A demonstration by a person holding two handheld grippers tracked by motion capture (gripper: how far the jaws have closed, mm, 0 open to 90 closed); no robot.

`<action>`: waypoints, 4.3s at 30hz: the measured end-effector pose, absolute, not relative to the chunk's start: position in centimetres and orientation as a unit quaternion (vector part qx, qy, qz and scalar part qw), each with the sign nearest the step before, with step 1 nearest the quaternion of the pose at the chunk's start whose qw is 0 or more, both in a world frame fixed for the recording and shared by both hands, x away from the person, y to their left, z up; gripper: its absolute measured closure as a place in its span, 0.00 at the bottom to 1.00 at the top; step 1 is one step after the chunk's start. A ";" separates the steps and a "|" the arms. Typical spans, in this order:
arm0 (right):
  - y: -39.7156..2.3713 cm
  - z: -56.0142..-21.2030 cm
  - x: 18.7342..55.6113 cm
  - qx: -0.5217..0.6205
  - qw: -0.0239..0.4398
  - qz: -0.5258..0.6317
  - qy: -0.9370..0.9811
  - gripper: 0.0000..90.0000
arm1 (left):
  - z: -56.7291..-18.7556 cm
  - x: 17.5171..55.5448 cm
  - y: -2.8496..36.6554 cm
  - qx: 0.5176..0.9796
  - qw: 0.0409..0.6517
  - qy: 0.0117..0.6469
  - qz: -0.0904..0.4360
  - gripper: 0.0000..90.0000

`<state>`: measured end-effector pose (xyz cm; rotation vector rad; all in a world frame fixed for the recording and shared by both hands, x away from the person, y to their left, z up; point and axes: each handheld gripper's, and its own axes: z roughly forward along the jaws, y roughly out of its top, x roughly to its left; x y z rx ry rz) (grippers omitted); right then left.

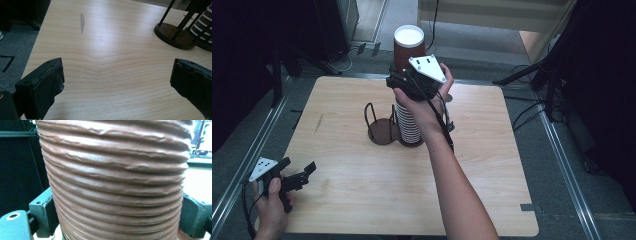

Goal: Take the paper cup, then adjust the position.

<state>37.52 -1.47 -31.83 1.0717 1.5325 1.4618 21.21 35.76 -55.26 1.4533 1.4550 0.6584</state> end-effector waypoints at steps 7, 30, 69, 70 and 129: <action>-2.1 -30.4 37.1 0.417 0.377 0.582 0.588 0.11 | -55.3 21.2 35.7 0.594 0.471 0.594 0.269 0.00; -6.7 -29.2 36.0 0.428 0.394 0.587 0.563 0.11 | -55.2 21.2 35.7 0.592 0.468 0.596 0.274 0.00; -12.9 -34.4 32.4 0.460 0.419 0.553 0.554 0.11 | -55.2 21.2 35.7 0.592 0.464 0.599 0.275 0.00; -13.0 -34.6 32.2 0.460 0.418 0.553 0.554 0.11 | -55.2 21.2 35.6 0.594 0.464 0.597 0.275 0.00; -15.3 -48.3 26.4 0.457 0.378 0.507 0.625 0.11 | -47.3 25.5 20.0 0.695 0.528 0.423 0.244 0.00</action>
